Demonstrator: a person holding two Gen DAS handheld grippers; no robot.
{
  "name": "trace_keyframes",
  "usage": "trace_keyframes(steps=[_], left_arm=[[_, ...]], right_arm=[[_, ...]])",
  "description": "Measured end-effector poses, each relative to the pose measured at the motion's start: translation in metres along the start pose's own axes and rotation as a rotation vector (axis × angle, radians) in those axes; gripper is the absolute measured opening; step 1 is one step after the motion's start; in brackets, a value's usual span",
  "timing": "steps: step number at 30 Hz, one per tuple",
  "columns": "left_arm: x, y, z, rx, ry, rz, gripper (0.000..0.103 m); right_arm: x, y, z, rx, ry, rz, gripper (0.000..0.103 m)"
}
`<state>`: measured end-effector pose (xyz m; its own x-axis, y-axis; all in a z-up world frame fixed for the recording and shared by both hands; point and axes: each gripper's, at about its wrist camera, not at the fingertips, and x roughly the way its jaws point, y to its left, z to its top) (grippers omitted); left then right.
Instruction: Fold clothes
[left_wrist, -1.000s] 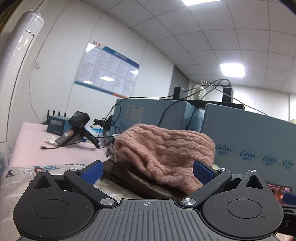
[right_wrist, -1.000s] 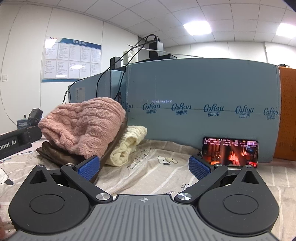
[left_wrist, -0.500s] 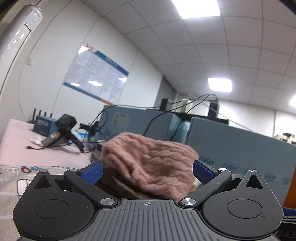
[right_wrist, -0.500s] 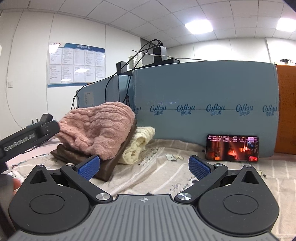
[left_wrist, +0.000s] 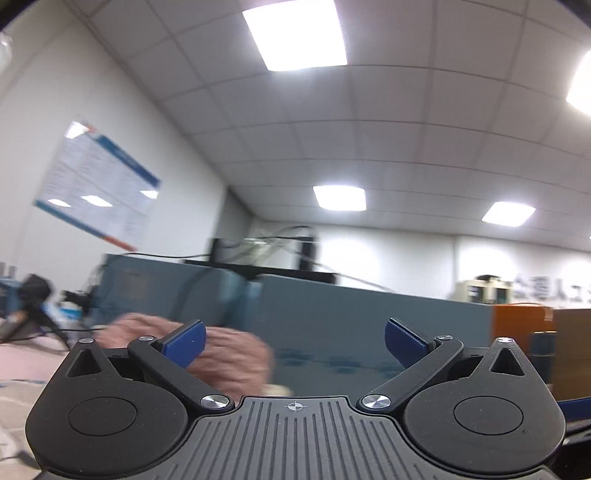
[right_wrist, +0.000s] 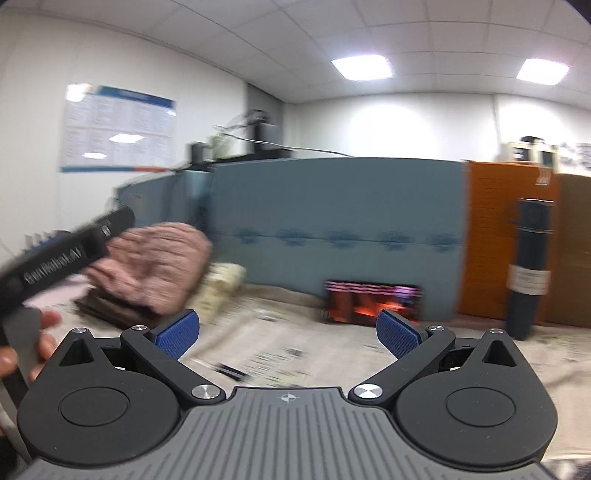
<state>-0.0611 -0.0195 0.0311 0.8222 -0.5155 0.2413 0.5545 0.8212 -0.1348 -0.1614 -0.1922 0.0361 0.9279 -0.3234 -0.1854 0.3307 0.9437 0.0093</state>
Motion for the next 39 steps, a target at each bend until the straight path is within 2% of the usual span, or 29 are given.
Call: trace_keyframes(steps=[3,7,13,19,25,31,35,39], left_arm=[[0.004,-0.026,0.002,0.005,0.005,-0.102,0.103],[0.016,-0.060,-0.002,-0.022,0.053,-0.226,0.103],[0.023,-0.099,-0.021,-0.009,0.135,-0.316,0.103],[0.036,-0.126,-0.029,-0.024,0.237,-0.405,0.103],[0.063,-0.155,-0.048,-0.170,0.524,-0.629,0.103],[0.096,-0.202,-0.081,-0.369,0.829,-0.798,0.103],[0.112,-0.235,-0.105,-0.487,0.984,-0.849,0.102],[0.127,-0.261,-0.128,-0.583,1.101,-0.882,0.102]], right_arm=[[-0.012,-0.023,-0.002,0.005,0.033,-0.107,0.103],[-0.028,-0.057,-0.009,0.039,0.056,-0.232,0.103],[-0.050,-0.098,-0.021,0.090,0.077,-0.348,0.103],[-0.069,-0.130,-0.031,0.109,0.104,-0.409,0.103],[-0.096,-0.177,-0.048,0.055,0.134,-0.469,0.103],[-0.104,-0.227,-0.064,-0.073,0.220,-0.585,0.103],[-0.089,-0.258,-0.072,-0.121,0.299,-0.600,0.100],[-0.070,-0.282,-0.073,-0.076,0.337,-0.565,0.094]])
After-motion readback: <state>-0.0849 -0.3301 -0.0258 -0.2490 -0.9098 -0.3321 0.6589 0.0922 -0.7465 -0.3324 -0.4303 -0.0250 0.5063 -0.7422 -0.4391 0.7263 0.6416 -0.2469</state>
